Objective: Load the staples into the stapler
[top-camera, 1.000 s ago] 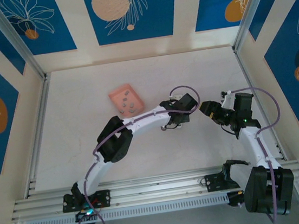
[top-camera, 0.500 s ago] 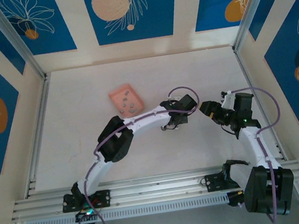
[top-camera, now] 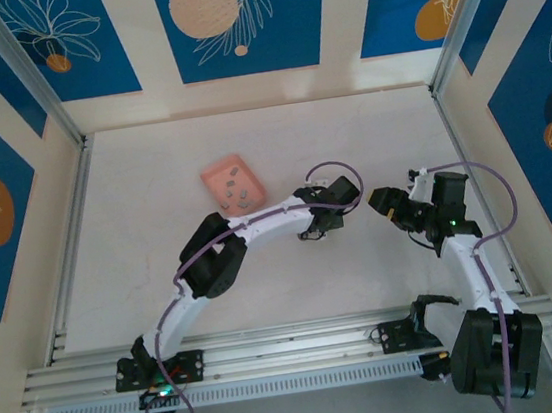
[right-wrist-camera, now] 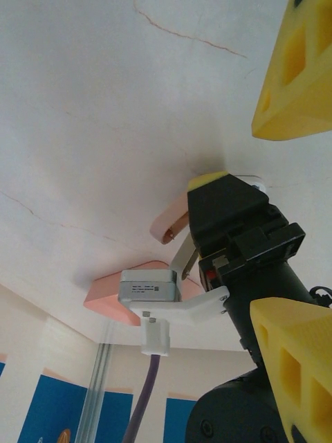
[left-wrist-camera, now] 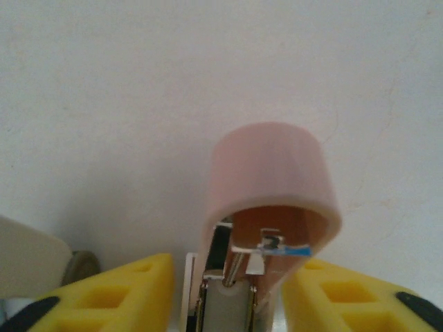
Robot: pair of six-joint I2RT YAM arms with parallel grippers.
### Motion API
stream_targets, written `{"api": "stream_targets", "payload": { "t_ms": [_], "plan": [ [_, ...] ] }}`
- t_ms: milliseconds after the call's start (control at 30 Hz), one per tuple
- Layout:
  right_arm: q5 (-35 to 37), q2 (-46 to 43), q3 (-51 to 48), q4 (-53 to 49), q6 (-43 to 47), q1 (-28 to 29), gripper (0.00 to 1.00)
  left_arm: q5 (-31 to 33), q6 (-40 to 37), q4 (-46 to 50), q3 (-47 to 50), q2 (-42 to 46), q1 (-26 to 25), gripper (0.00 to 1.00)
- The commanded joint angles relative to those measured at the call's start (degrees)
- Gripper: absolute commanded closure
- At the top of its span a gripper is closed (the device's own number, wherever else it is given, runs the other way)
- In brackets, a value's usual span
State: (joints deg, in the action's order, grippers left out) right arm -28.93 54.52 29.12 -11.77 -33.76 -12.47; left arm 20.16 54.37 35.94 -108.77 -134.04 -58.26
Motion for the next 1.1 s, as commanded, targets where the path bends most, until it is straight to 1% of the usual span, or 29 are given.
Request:
{"api": "stream_targets", "payload": {
  "t_ms": [0,267,433,533,633,667,767,833,933,1000,1067],
  "plan": [
    [-0.8,-1.8,0.9,-2.9,1.2,-0.4,0.38,0.9,0.8,0.4,1.3,2.7,0.5,0.49],
    [-0.5,-4.8,0.5,-3.6,0.3,-0.4,0.38,2.0,-0.5,-1.5,4.5,8.9,0.4,0.38],
    [-0.3,-6.0,1.1,-4.8,-0.6,0.1,0.38,3.3,-1.5,-4.4,10.4,15.8,0.4,0.35],
    [-0.3,-6.3,0.5,-3.2,-2.0,2.1,0.38,4.5,-3.2,-6.1,14.6,20.2,0.5,0.34],
    [1.8,-6.1,1.1,-3.3,-2.9,6.8,0.39,3.7,-4.9,-8.8,19.8,24.9,1.0,0.33],
    [3.3,-6.0,1.2,-3.3,-3.3,9.0,0.39,2.6,-5.4,-11.1,22.3,26.6,1.3,0.33],
    [8.9,-5.8,2.4,-3.7,-4.9,15.5,0.39,-3.6,-6.4,-19.0,30.7,31.4,3.1,0.33],
    [12.4,-5.7,2.9,-3.6,-6.6,19.3,0.39,-8.0,-6.1,-22.5,35.0,33.8,4.9,0.29],
    [17.4,-5.2,3.6,-3.7,-8.8,23.8,0.39,-12.9,-6.0,-22.7,38.2,36.5,8.1,0.29],
    [20.4,-4.2,3.9,-3.3,-10.0,25.9,0.39,-16.6,-8.0,-23.1,39.7,38.5,10.3,0.29],
    [20.5,-2.3,4.3,-2.1,-10.6,27.8,0.39,-18.0,-9.4,-23.2,41.3,40.7,12.0,0.29]
  ]
}}
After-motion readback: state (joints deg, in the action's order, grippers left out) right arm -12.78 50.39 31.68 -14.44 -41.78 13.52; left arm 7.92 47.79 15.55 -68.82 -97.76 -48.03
